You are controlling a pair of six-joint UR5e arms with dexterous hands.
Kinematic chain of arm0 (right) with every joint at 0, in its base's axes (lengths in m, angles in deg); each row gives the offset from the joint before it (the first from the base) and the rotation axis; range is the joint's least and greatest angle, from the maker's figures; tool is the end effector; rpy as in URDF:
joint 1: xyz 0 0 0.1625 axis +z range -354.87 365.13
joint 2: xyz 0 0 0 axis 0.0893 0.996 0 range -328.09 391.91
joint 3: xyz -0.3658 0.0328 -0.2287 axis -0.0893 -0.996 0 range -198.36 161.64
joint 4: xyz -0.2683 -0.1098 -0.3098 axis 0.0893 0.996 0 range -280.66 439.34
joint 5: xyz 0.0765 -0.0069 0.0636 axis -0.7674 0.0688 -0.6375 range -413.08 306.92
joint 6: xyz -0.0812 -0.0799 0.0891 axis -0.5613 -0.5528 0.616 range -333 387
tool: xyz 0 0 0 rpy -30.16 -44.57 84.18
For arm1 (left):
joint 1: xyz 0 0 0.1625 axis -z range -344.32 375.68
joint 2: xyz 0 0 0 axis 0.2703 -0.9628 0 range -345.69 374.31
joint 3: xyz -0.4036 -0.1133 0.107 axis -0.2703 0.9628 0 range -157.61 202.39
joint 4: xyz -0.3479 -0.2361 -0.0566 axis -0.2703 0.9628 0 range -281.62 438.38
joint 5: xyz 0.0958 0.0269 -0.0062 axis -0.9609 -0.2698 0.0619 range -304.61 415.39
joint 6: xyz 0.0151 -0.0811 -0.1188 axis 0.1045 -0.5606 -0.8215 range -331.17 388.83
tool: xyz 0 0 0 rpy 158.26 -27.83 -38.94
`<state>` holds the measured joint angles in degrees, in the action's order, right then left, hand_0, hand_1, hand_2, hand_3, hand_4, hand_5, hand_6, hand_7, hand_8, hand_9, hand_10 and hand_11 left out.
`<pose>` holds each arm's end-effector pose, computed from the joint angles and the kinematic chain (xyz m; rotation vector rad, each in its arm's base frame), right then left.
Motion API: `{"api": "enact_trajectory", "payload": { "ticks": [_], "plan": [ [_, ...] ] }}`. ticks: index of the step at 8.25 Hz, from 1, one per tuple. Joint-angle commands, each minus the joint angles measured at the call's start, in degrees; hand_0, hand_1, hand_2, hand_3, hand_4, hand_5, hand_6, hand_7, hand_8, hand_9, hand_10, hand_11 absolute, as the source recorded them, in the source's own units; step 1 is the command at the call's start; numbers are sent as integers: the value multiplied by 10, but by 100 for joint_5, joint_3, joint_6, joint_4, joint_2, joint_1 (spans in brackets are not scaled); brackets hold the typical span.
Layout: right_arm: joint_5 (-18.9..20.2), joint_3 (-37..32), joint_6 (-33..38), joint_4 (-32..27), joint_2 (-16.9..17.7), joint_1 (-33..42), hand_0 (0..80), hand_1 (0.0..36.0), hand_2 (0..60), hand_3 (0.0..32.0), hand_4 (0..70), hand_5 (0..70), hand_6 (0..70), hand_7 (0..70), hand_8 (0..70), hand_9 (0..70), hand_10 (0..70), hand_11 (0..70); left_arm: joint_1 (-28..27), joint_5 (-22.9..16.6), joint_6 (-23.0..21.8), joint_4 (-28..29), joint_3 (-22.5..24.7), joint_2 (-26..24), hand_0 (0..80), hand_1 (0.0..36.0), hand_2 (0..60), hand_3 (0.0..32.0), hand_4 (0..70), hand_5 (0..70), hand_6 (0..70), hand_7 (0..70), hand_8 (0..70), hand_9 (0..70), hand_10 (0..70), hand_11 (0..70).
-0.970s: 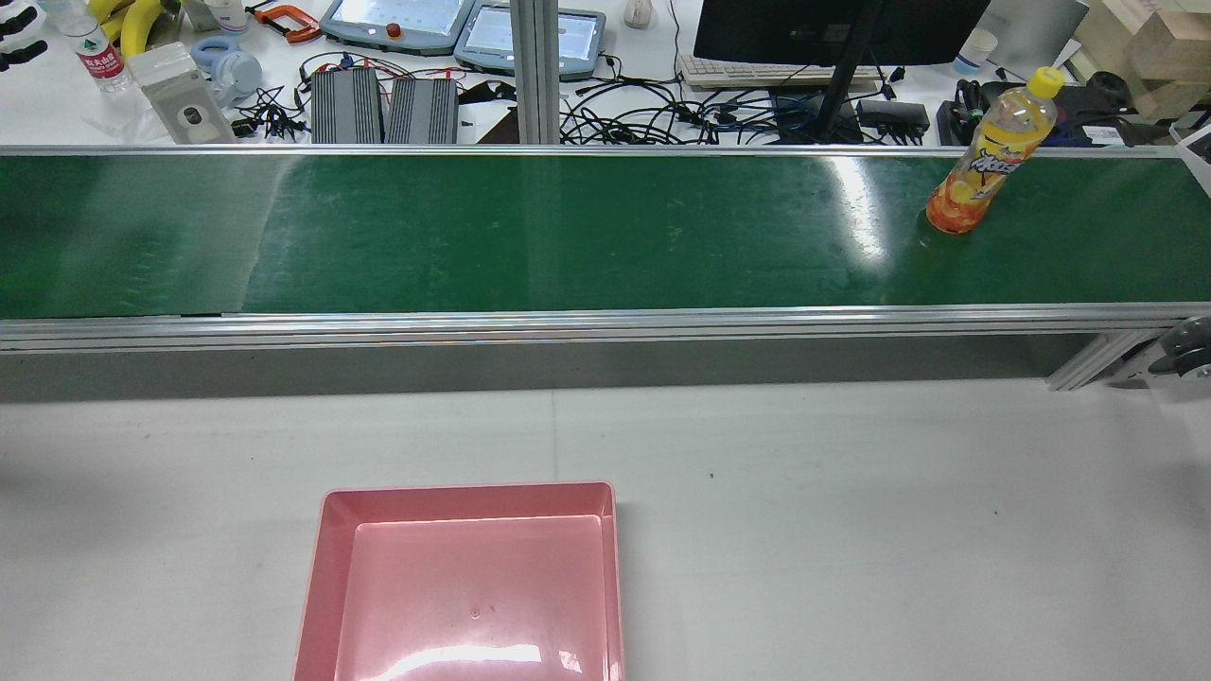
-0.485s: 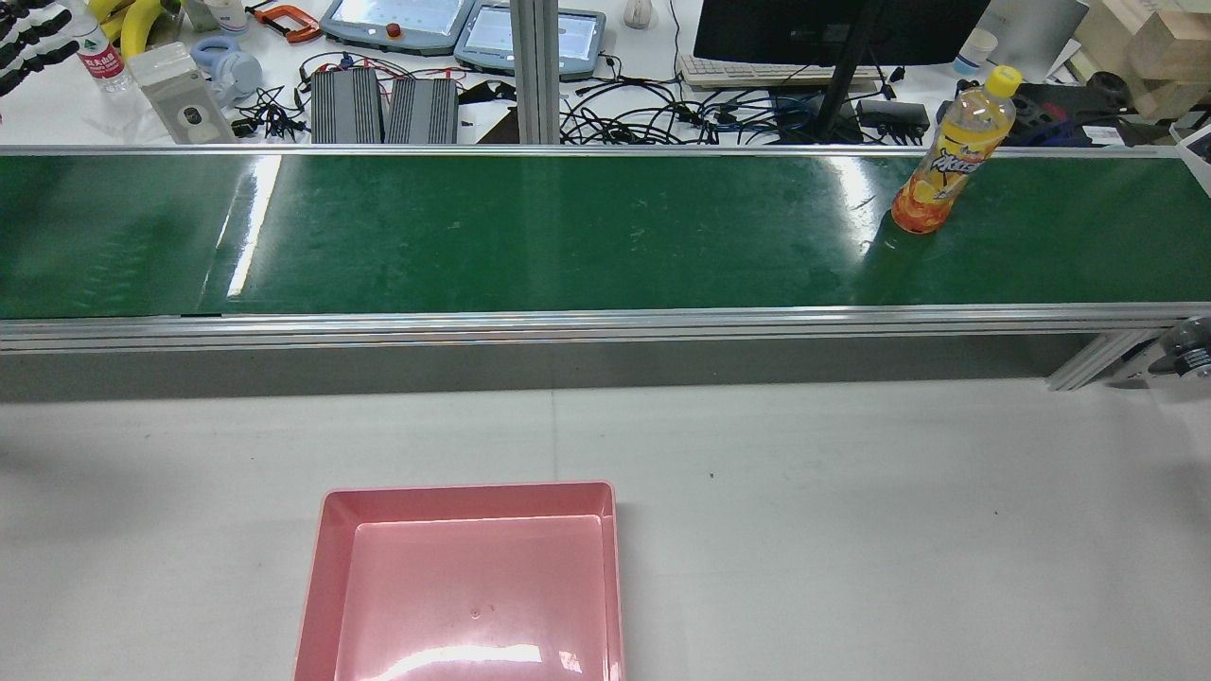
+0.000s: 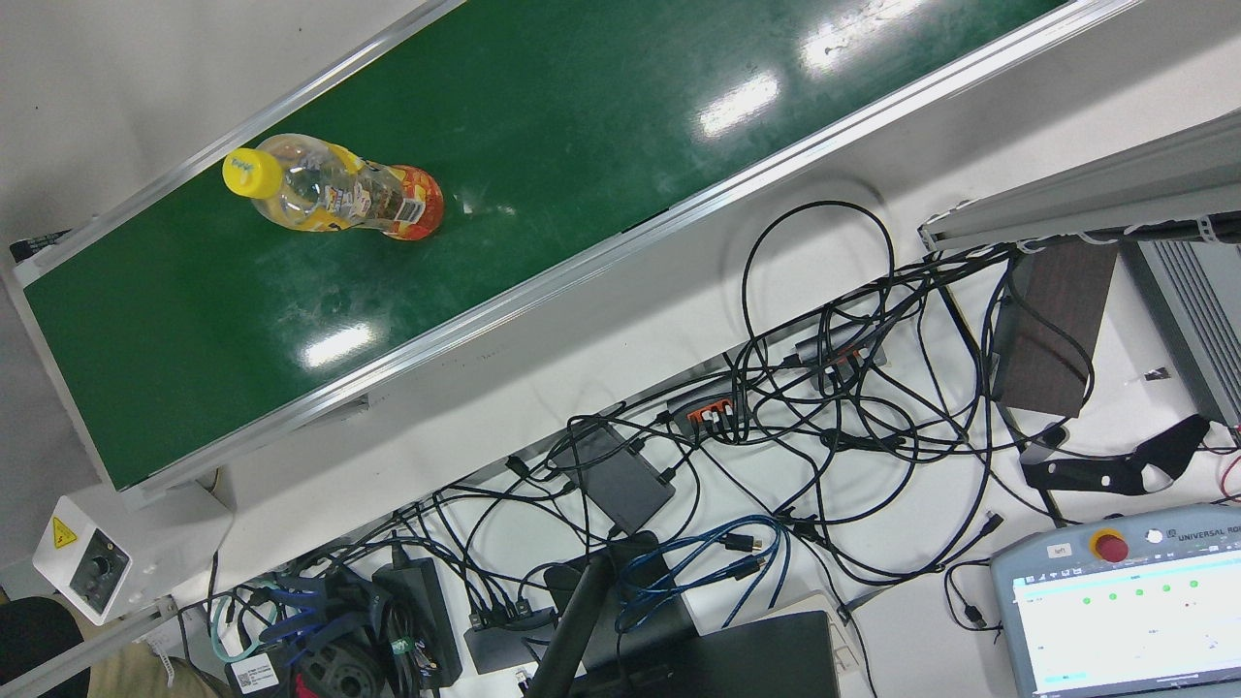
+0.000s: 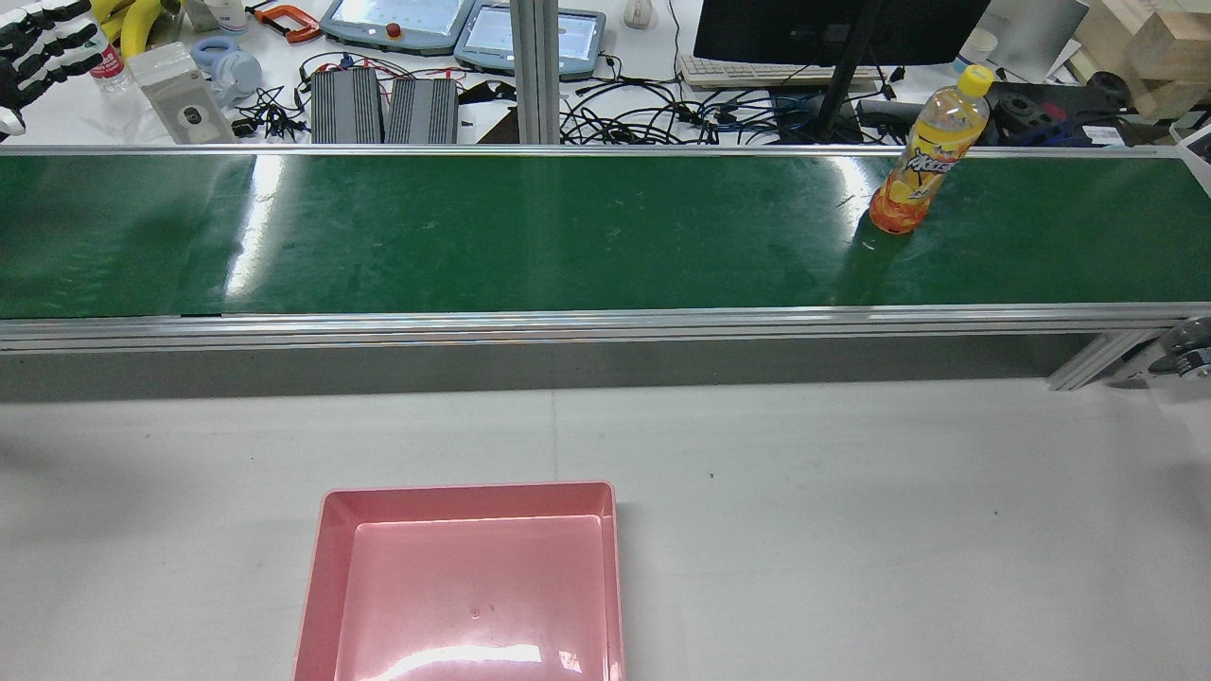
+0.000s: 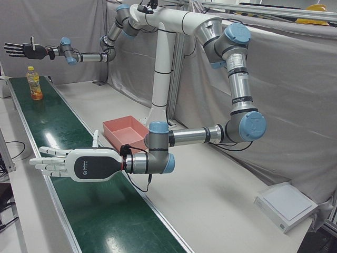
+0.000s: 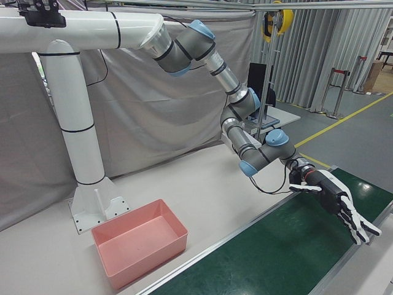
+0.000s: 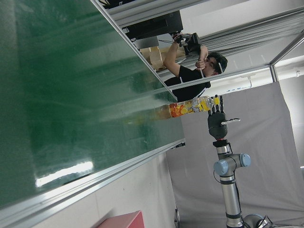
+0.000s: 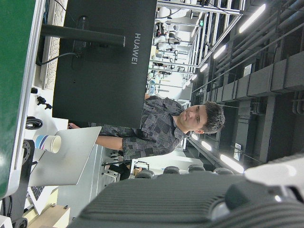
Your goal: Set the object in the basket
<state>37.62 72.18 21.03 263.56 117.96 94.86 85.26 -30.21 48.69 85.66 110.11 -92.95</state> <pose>0.1289 -0.5771 0.6616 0.0948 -2.1660 2.1539 0.1050 -0.6958 0.5091 0.0496 2.3685 -1.5233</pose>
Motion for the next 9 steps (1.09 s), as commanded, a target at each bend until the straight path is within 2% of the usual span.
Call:
{"api": "enact_trajectory", "payload": {
  "ticks": [1, 9],
  "plan": [
    [0, 8, 0, 0, 0, 0, 0, 0, 0, 0, 0, 0, 0, 0, 0, 0, 0, 0, -66, 0, 0, -68, -9, -111, 462, 41, 0, 0, 168, 114, 0, 0, 59, 102, 82, 126],
    [0, -1, 0, 0, 0, 0, 0, 0, 0, 0, 0, 0, 0, 0, 0, 0, 0, 0, -128, 0, 0, -86, -18, -155, 464, 42, 0, 0, 170, 107, 0, 0, 62, 107, 81, 124]
  ]
}}
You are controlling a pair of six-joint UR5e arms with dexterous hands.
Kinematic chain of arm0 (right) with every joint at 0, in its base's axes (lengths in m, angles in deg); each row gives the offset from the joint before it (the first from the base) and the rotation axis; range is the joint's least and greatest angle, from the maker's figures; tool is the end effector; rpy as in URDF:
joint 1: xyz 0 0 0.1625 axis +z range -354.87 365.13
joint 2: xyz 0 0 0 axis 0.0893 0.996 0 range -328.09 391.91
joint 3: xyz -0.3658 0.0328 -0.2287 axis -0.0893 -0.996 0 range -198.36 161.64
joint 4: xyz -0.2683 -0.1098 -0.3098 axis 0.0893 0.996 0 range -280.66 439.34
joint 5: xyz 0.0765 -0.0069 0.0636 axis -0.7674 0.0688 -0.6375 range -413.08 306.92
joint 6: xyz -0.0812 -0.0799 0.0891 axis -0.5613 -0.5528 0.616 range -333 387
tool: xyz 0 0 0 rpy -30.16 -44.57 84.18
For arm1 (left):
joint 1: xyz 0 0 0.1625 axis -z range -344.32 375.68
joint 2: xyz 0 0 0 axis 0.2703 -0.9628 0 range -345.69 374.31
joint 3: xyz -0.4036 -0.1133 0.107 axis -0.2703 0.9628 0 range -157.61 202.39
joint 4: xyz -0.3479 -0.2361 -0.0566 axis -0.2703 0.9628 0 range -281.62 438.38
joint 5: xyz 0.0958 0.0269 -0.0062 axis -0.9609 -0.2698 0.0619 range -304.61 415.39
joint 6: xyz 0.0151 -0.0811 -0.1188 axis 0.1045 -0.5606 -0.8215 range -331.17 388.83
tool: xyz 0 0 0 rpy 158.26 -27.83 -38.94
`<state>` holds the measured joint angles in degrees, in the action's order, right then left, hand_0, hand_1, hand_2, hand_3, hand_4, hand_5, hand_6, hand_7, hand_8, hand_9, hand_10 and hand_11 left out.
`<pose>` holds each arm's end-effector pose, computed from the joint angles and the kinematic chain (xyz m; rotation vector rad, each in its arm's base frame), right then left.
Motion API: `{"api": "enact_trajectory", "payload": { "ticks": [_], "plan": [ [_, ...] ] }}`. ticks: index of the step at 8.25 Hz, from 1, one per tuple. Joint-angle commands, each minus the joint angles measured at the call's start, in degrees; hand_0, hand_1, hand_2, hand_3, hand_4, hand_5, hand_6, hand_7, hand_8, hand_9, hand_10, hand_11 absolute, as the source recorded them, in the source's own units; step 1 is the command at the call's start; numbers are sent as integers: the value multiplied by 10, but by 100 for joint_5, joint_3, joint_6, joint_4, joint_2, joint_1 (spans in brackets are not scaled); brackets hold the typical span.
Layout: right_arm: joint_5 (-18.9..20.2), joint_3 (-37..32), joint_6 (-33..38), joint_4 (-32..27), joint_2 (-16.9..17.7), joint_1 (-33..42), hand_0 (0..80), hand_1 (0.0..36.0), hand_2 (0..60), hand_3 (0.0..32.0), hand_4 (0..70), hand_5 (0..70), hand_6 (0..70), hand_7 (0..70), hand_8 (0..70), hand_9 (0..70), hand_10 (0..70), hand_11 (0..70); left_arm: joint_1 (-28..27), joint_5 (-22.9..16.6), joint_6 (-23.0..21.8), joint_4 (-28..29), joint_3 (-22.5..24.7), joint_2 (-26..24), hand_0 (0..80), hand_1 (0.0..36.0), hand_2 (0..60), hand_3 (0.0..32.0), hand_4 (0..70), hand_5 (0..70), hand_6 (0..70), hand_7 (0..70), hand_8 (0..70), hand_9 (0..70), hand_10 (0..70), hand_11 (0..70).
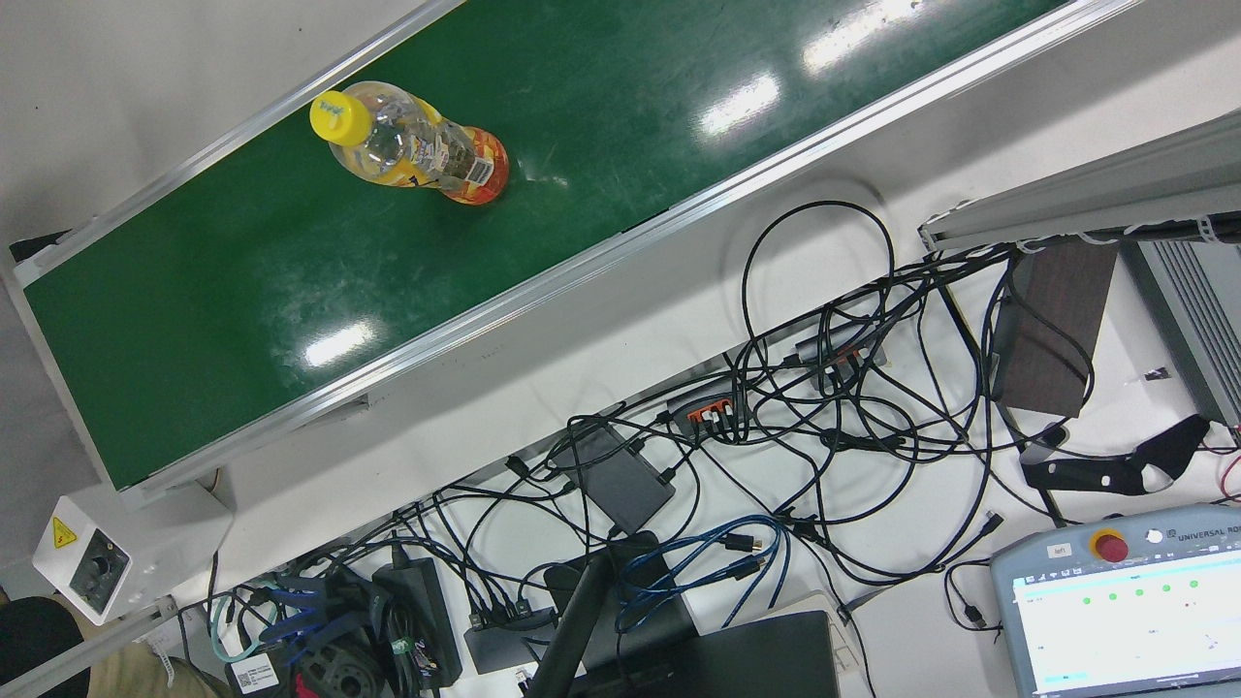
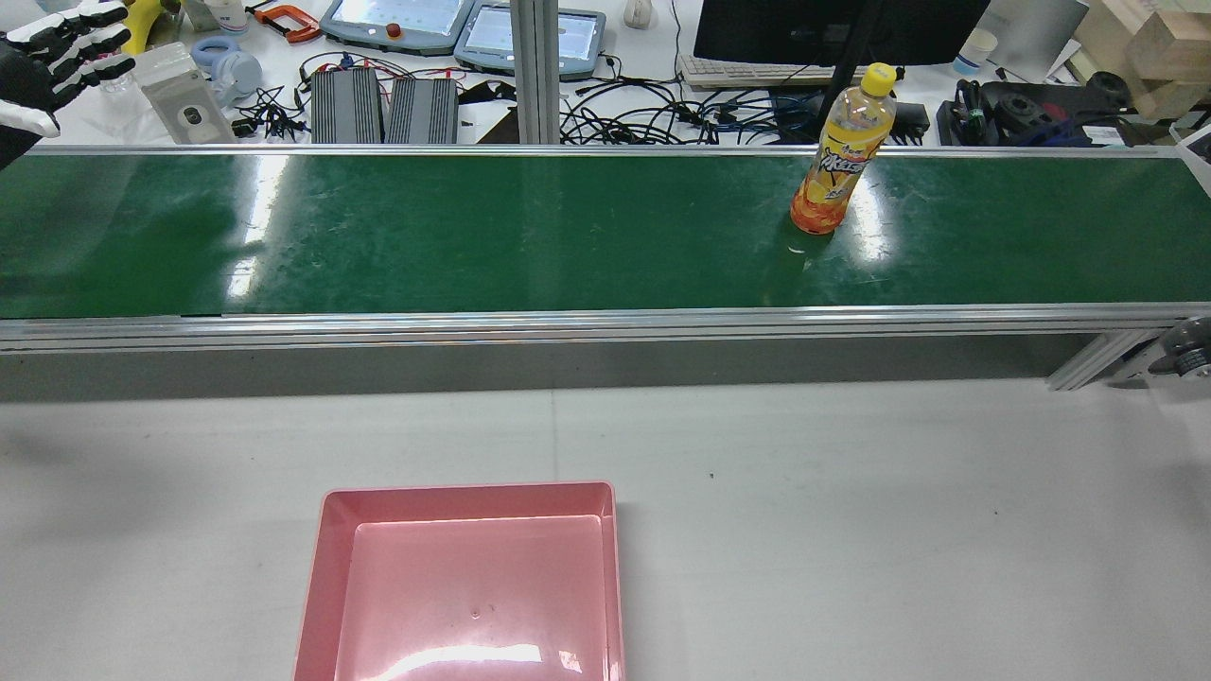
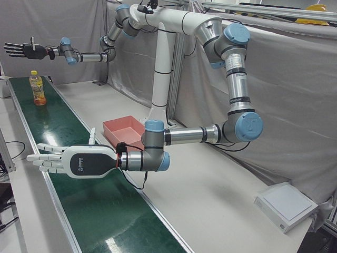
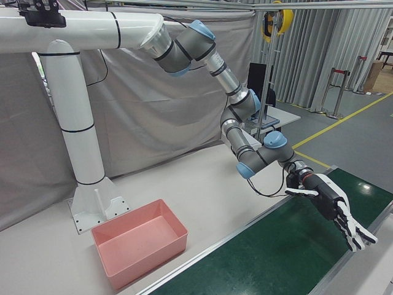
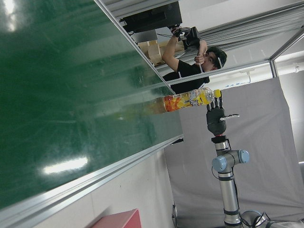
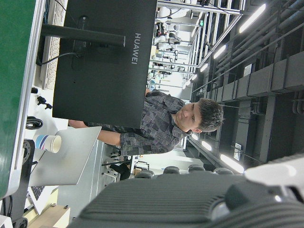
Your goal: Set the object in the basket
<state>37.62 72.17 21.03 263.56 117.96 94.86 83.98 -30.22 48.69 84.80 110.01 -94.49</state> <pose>0.1289 -0.5771 0.6617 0.0948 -2.1658 2.1541 0.1238 -0.7014 0.4940 0.0223 2.3711 -1.5032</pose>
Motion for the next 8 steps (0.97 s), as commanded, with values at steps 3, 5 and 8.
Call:
{"api": "enact_trajectory", "payload": {
  "ticks": [3, 5, 8],
  "plan": [
    [0, 0, 0, 0, -1, 0, 0, 0, 0, 0, 0, 0, 0, 0, 0, 0, 0, 0, 0, 9, 0, 26, -34, 43, 460, 43, 0, 0, 166, 100, 0, 0, 60, 106, 81, 124],
    [0, 0, 0, 0, -1, 0, 0, 0, 0, 0, 0, 0, 0, 0, 0, 0, 0, 0, 0, 9, 0, 87, -209, 52, 461, 42, 0, 0, 164, 100, 0, 0, 59, 103, 83, 127],
    [0, 0, 0, 0, -1, 0, 0, 0, 0, 0, 0, 0, 0, 0, 0, 0, 0, 0, 0, 9, 0, 96, -202, 43, 461, 39, 0, 0, 166, 97, 0, 0, 61, 104, 82, 125]
  ]
}}
